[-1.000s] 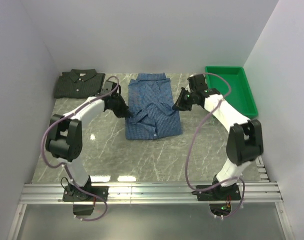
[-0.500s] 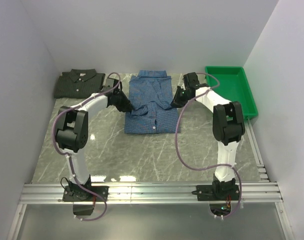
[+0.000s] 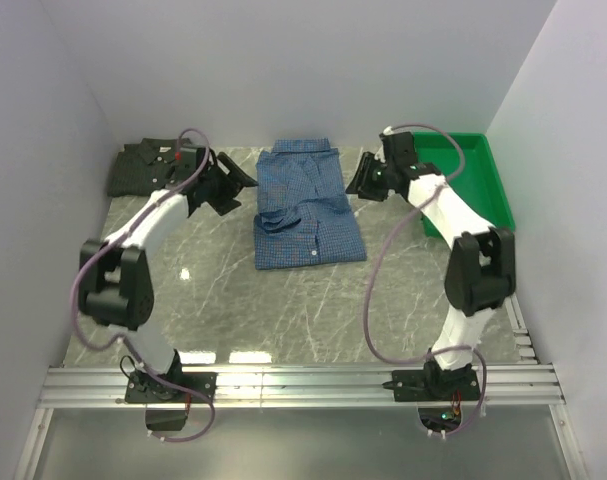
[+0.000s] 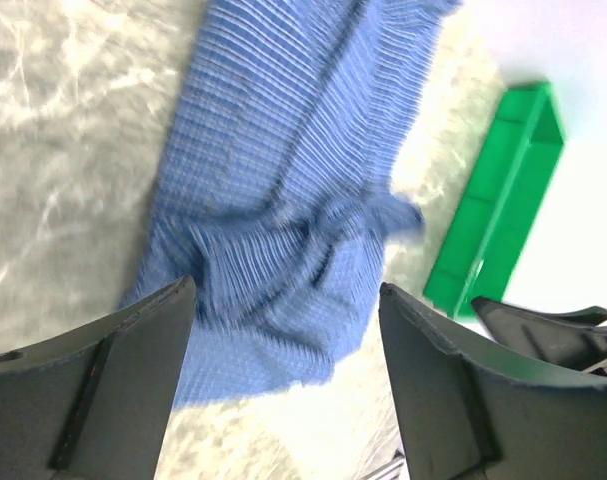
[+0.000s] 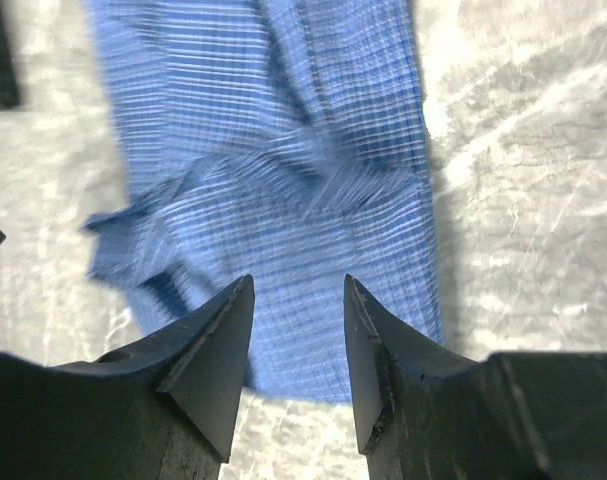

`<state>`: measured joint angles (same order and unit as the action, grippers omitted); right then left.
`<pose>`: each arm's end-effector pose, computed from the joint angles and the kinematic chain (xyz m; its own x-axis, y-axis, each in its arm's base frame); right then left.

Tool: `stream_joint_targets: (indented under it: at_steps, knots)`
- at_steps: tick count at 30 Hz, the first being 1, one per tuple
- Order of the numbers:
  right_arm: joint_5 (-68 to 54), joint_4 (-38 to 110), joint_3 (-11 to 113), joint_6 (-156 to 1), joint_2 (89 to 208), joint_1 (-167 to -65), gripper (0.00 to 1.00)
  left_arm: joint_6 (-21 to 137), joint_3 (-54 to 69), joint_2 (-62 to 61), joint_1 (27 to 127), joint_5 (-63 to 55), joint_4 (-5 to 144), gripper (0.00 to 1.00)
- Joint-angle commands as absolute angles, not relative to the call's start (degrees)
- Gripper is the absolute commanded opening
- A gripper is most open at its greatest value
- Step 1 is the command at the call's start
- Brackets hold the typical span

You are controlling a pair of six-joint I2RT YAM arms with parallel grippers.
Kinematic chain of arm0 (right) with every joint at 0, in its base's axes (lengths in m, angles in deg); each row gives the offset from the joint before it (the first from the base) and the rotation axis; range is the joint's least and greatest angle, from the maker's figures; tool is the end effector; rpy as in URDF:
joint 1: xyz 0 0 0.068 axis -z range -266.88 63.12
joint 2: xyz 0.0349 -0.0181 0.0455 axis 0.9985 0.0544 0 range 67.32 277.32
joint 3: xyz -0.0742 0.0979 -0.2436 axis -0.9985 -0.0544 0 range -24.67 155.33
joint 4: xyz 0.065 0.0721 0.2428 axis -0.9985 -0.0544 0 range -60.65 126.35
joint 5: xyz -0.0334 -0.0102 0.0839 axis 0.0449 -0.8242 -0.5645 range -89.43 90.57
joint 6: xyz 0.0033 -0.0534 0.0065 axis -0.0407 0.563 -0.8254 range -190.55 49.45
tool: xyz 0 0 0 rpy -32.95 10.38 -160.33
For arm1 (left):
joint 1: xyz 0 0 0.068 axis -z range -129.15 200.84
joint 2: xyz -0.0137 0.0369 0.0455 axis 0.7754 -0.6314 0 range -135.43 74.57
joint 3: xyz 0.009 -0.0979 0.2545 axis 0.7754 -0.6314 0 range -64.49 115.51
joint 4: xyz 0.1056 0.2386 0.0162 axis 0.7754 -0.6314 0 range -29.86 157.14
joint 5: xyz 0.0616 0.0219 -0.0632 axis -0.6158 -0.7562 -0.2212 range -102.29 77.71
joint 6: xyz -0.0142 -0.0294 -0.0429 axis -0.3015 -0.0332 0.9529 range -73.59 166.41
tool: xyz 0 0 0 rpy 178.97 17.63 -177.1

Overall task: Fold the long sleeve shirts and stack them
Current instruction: Fold the shirt

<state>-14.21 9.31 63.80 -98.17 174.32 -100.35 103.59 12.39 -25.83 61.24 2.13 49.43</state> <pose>0.4106 0.1077 0.2676 -0.8003 0.2693 -0.5357 -0.0315 0.8734 0.4860 0.3897 -0.0805 0.2590 -0.6530 -0.7078 -0.2696 -0.3504 0.5979 -0.7209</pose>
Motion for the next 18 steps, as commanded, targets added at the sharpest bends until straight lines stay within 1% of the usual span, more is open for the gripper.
stream_joint_targets:
  at_steps: [1, 5, 9, 13, 18]
  knots:
    - [-13.67, 13.41, 59.28, -95.78, 166.04, -101.37, 0.49, 101.70, 7.86, -16.94, 63.84, -1.54, 50.18, 0.79]
    - [-17.60, 12.28, 57.59, -93.15, 165.84, -104.09, 0.49, 99.76, 1.61, -11.31, 68.50, -6.29, 48.69, 0.74]
    - [-15.78, 11.92, 58.39, -92.52, 168.65, -106.83, 0.48, 99.32, -4.97, -10.33, 71.93, -7.45, 49.74, 0.71]
    - [-18.85, 14.28, 60.49, -94.36, 174.45, -107.01, 0.46, 98.53, -7.36, -12.35, 74.48, -7.63, 50.18, 0.70]
    - [-19.91, 13.68, 69.18, -94.63, 184.71, -107.18, 0.45, 98.52, -8.86, -14.64, 75.54, -8.51, 51.06, 0.68]
